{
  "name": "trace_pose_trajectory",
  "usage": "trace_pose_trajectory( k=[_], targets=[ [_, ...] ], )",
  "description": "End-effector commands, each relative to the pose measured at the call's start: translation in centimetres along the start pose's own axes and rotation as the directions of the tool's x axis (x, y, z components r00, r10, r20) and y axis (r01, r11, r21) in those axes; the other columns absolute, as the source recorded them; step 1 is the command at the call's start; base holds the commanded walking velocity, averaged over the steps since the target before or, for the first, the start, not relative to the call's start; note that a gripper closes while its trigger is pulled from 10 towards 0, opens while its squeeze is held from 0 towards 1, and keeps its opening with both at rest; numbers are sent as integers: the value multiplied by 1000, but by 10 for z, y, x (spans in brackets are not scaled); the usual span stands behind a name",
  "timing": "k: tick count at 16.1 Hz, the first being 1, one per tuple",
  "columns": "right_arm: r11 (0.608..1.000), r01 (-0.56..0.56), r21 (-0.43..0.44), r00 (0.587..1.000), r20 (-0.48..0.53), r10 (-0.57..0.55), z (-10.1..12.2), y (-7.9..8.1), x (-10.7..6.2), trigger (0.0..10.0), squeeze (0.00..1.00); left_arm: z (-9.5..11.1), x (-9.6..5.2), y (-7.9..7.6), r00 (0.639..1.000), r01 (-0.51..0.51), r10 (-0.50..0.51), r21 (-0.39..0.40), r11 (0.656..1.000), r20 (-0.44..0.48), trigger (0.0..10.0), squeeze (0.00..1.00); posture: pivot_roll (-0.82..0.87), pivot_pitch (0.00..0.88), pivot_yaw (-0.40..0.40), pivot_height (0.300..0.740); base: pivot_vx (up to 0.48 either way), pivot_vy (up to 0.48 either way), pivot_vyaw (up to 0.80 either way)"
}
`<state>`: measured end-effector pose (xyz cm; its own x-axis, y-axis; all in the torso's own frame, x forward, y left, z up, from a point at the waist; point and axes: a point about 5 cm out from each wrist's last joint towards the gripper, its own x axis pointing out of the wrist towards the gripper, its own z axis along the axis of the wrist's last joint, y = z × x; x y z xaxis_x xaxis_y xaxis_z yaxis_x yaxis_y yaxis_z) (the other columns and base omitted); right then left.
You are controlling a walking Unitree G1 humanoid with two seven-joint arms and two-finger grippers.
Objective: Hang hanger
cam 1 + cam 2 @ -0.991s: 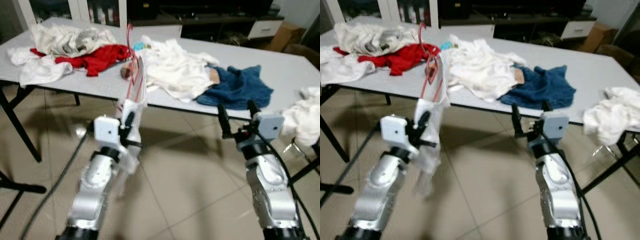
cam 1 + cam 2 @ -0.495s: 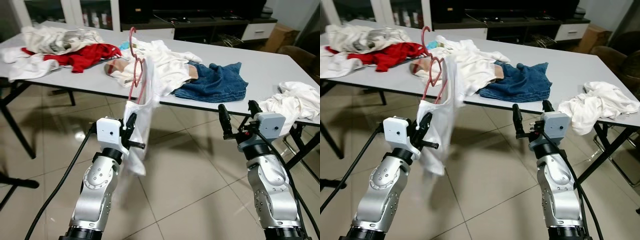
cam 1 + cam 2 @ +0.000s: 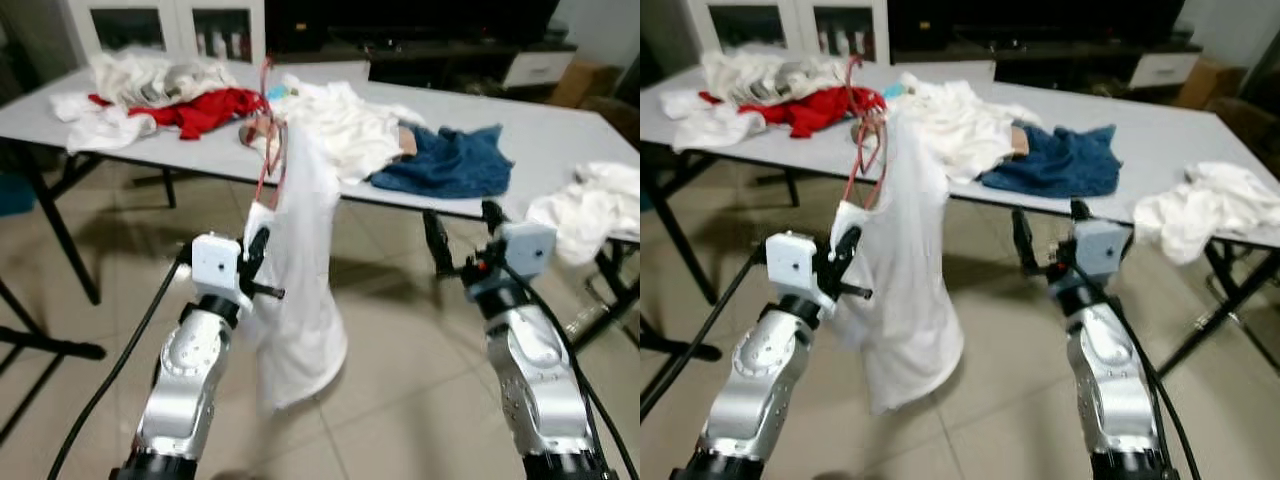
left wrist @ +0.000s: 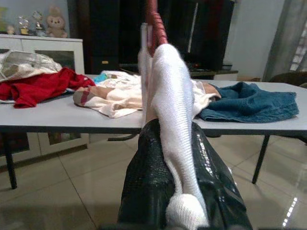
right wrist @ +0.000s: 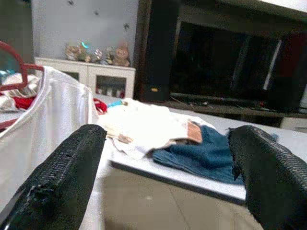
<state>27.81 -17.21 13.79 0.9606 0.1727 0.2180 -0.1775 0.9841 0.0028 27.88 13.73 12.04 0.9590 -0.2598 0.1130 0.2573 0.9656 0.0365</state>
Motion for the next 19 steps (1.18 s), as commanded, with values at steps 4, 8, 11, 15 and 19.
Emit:
trace_pose_trajectory(
  k=[4,8,11,15,19],
  targets=[
    [1000,-3,-11,1000,-16,3,-1,-2,1,10000,0,8,6,-3,999,20,-20,15,1000,36,10000,0,-8,0,-64,740,0,0,0],
    [1000,-13,-16,1000,-20,12,-2,-1,3,10000,0,8,7,-3,999,17,-18,18,1000,36,10000,0,-5,0,-65,740,0,0,0],
    [1000,-16,-19,1000,-21,15,-2,-1,3,10000,0,9,9,-3,999,16,-17,20,1000,39,10000,0,-7,0,-65,740,0,0,0],
    [999,-2,-33,1000,-30,1,-4,-6,4,10000,0,8,7,-3,999,16,-16,19,1000,34,10000,0,-7,0,-65,740,0,0,0],
    [1000,-4,-30,1000,-30,3,-4,-5,4,10000,0,7,7,-2,999,14,-14,20,1000,33,10000,0,-2,0,-68,740,0,0,0]
  ],
)
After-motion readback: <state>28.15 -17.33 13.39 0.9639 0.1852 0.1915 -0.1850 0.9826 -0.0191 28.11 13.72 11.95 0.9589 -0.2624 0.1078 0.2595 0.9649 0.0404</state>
